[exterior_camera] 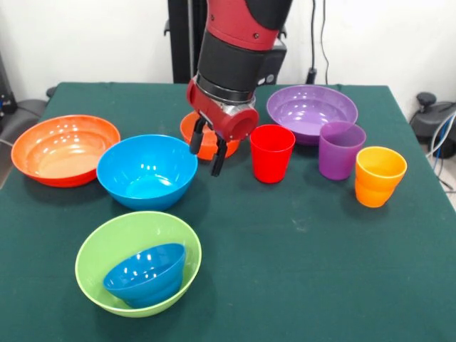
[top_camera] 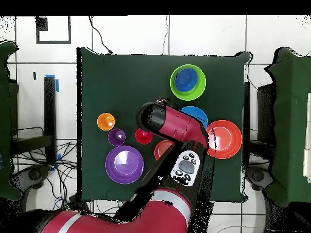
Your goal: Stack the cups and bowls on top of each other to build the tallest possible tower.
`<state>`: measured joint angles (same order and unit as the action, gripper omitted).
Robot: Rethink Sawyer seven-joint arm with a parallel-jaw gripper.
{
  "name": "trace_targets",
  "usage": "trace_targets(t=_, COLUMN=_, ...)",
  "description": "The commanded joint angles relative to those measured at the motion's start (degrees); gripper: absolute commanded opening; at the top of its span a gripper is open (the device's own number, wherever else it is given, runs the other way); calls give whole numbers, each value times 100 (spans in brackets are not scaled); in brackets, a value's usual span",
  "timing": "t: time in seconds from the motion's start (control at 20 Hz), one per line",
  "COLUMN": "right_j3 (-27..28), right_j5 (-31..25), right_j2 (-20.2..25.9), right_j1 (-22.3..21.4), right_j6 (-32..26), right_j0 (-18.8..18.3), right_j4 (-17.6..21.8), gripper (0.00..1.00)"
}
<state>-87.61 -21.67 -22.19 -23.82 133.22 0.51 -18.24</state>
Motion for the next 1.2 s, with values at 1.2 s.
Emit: trace_targets(t=1.2, right_j3=-1290, right_j5=1422, right_j2=1324, right_j1=32, right_j6=-62, right_j0=-680, right_j4=1712, gripper=100)
